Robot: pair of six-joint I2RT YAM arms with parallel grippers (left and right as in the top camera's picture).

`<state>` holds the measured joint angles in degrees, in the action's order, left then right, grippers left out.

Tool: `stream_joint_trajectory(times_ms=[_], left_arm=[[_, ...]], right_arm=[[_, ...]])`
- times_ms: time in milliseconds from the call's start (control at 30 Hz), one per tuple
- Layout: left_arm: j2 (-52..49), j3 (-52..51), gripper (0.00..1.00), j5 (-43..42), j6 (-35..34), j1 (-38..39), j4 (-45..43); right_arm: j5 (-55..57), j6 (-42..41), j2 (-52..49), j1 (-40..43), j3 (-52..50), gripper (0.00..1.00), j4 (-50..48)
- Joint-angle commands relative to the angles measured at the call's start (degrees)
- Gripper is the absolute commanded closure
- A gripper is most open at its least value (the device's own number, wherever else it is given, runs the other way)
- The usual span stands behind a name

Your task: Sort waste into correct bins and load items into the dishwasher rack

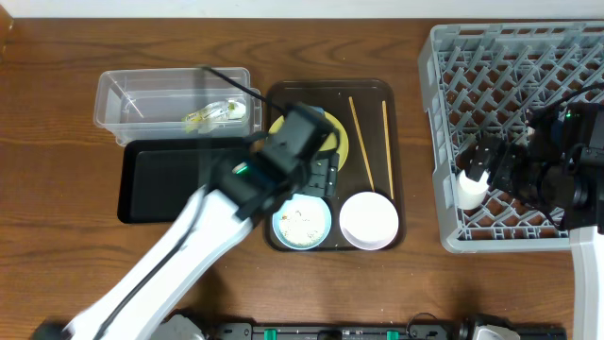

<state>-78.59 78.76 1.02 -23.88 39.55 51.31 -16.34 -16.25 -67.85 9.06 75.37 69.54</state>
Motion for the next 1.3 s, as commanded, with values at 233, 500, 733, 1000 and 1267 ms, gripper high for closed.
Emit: stream_joint_trajectory(times_ms=[233,500,733,1000,1267], left_arm=[[15.67,1.57,0.14,4.61,1.79,0.02,5.79],[18.53,1.57,0.08,5.70,2.86,0.02,9.44],[17.97,1.57,0.08,5.68,2.84,0.02,9.33],[16.57,0.55,0.08,-0.57,-1.90,0.09,5.18],[-0.92,-1.57,0.24,-0.59,-13.70,0.63,3.06]], right_arm=[[-0.61,0.63,0.22,-0.87,0.70,0.01,0.09],[-0.59,0.63,0.22,-0.87,0.70,0.01,0.09],[-0.61,0.63,0.22,-0.87,0.70,0.01,0.09],[-0.61,0.63,0.22,-0.87,0.70,0.01,0.09],[-0.61,0.63,0.22,-0.87,0.70,0.01,0.09]])
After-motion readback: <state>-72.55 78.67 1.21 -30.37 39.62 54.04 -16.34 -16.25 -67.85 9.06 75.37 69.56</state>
